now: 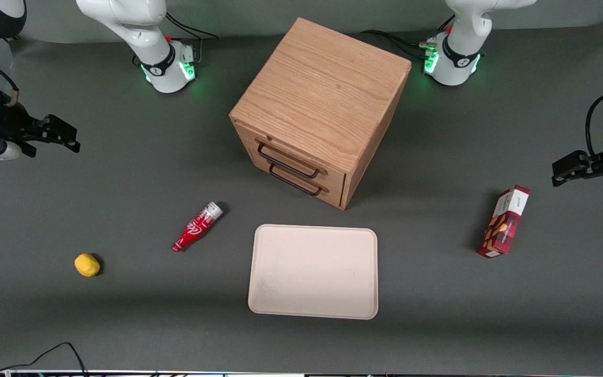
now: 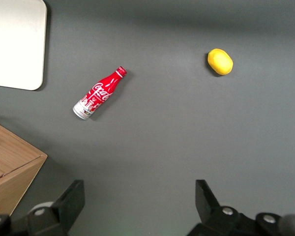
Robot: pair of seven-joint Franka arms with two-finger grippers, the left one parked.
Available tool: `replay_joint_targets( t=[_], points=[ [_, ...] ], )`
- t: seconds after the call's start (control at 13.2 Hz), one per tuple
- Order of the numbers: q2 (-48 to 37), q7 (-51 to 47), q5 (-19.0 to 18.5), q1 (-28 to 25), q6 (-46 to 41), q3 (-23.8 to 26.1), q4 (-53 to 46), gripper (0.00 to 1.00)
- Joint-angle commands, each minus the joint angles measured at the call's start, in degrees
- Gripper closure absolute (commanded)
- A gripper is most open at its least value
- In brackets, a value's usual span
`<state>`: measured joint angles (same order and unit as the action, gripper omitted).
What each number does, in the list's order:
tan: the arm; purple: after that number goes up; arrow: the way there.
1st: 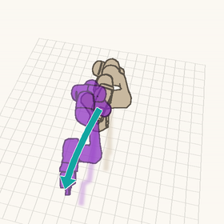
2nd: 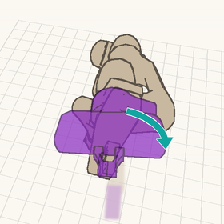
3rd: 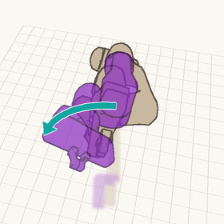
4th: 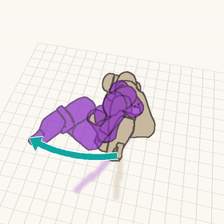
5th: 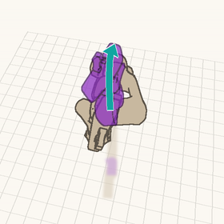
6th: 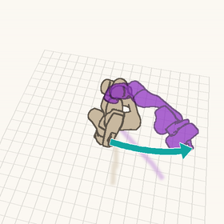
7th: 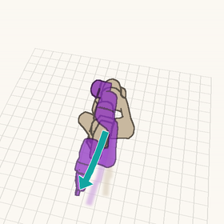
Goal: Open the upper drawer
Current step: 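Move the right gripper toward the upper drawer handle of the wooden cabinet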
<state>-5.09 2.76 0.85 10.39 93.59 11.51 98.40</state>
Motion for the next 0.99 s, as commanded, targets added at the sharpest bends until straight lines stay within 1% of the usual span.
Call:
replay_joint_targets(
  t=[0.0,0.15,0.3,0.53,0.61,0.76,0.91],
  points=[
    [-0.4,-1.3,0.4,0.2,0.5,0.0,0.7,0.0],
    [0.7,-1.2,0.6,-0.5,0.9,0.1,-0.1,0.0],
    [5.2,-0.3,1.2,-1.5,0.7,1.3,-5.8,0.0],
    [12.2,-0.2,1.2,-10.8,-0.3,3.1,-15.0,0.0],
    [14.5,-0.2,1.3,-12.3,-0.5,5.4,-17.1,0.0],
    [20.4,-0.4,0.2,-12.4,-0.3,13.4,-22.3,0.0],
    [26.8,0.2,-0.1,-12.4,-0.1,17.9,-27.7,0.0]
  ],
)
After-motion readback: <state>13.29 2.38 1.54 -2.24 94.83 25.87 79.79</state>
